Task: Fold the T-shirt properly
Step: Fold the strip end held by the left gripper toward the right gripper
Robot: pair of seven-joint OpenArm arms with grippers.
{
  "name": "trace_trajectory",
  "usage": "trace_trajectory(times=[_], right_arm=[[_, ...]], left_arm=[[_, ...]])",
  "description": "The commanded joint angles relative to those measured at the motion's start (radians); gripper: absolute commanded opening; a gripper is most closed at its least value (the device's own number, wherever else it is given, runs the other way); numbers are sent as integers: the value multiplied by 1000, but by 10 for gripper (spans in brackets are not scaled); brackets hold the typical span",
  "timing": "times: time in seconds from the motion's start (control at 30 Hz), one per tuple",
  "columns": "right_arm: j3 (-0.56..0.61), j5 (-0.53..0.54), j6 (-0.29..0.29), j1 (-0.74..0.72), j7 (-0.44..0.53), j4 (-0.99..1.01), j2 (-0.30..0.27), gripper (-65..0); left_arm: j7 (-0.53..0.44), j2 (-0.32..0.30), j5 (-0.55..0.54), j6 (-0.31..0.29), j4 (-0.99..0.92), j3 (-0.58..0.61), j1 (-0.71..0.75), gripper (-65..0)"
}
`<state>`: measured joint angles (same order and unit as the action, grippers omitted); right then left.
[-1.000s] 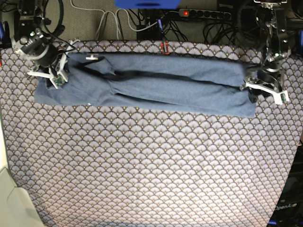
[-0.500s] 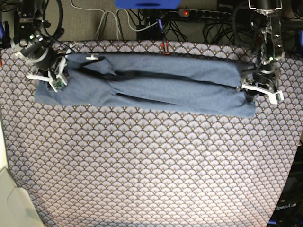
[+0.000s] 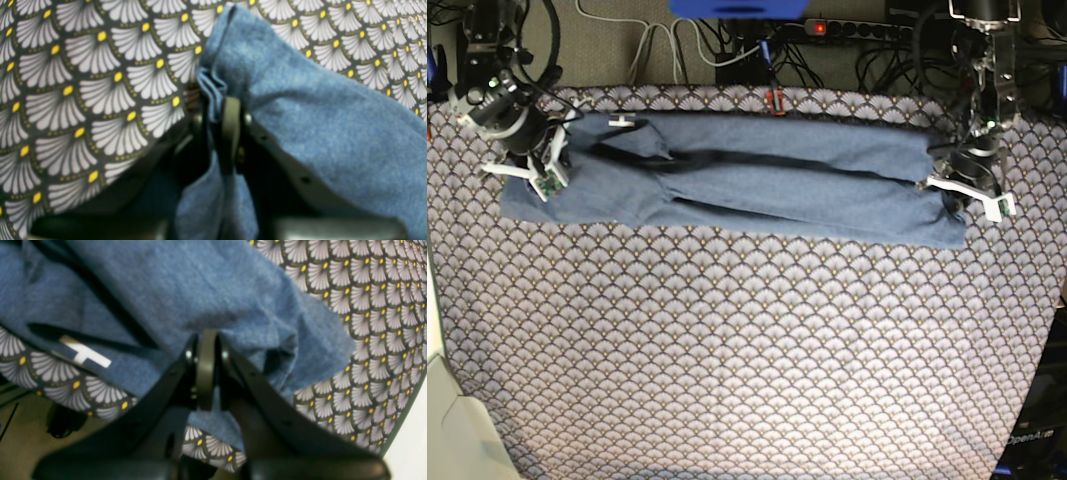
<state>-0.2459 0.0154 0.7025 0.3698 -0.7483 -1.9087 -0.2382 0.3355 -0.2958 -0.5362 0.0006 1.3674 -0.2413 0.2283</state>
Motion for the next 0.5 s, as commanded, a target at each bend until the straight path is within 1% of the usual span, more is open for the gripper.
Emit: trace_trajectory(times=[0.0,0.07,0.13,0.23,0.27,0.33,0.4,0.47], right_arm=[[-3,7,-4,-2,16,-15,-13,-650],[-3,7,-4,-2,16,-15,-13,-650],[-3,7,-4,-2,16,-13,-13,-650],[-3,7,-4,-4,16,2,-11,-650],[-3,7,-4,-5,16,19,-13,-650],[-2,7,-4,-24,16,70,-14,-650],[-2,7,-4,-39,23,127,-17,-650],[-2,7,-4,-42,25,163,-33,-650]], left_arm=[[47,-1,-9,-6,22,1,23,-597],[47,2,-37,-6,94,3,41,-597],[47,19,-68,-6,171,3,55,-604],[49,45,-83,-3,295,21,62,-650],[50,50,-81,2,332,41,62,-647],[86,54,-83,2,399,92,61,-645],[153,57,-83,3,452,147,53,-646],[201,82,-81,3,495,193,53,-646]])
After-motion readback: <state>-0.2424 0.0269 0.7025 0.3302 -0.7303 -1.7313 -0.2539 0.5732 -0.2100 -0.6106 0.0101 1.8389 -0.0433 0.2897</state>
